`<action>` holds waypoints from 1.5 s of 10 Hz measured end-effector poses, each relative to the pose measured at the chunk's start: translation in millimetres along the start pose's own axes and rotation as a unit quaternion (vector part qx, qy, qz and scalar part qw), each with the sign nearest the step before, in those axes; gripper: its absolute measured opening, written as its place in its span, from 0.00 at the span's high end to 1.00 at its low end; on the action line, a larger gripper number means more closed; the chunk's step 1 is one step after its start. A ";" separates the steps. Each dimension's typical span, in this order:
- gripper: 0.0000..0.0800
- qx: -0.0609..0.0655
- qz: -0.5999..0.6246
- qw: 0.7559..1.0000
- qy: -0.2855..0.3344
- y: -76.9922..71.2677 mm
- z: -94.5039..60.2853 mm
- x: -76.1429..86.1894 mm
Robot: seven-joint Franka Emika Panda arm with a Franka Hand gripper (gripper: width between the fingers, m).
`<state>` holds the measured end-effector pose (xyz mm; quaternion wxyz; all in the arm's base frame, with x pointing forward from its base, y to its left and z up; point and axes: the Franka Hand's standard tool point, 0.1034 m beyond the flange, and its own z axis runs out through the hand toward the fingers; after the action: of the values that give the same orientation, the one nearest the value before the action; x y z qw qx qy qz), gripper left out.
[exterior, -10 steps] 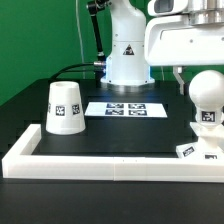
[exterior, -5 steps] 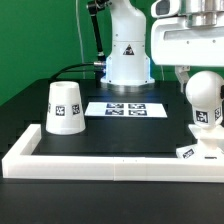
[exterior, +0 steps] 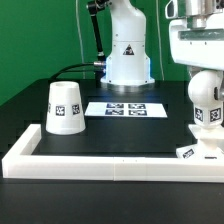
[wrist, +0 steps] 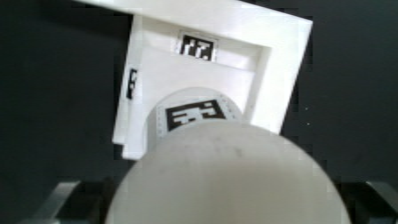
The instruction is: Assemble lamp
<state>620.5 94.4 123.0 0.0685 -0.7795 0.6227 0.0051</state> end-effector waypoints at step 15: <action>0.13 0.011 0.035 0.999 -0.040 -1.5 2.3 -0.5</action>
Offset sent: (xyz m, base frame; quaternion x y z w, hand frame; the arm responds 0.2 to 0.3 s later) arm 0.0077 0.0064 -0.0007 -0.0148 -0.0363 0.2331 0.9717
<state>622.0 95.4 120.9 0.1018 -0.7555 0.6464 0.0319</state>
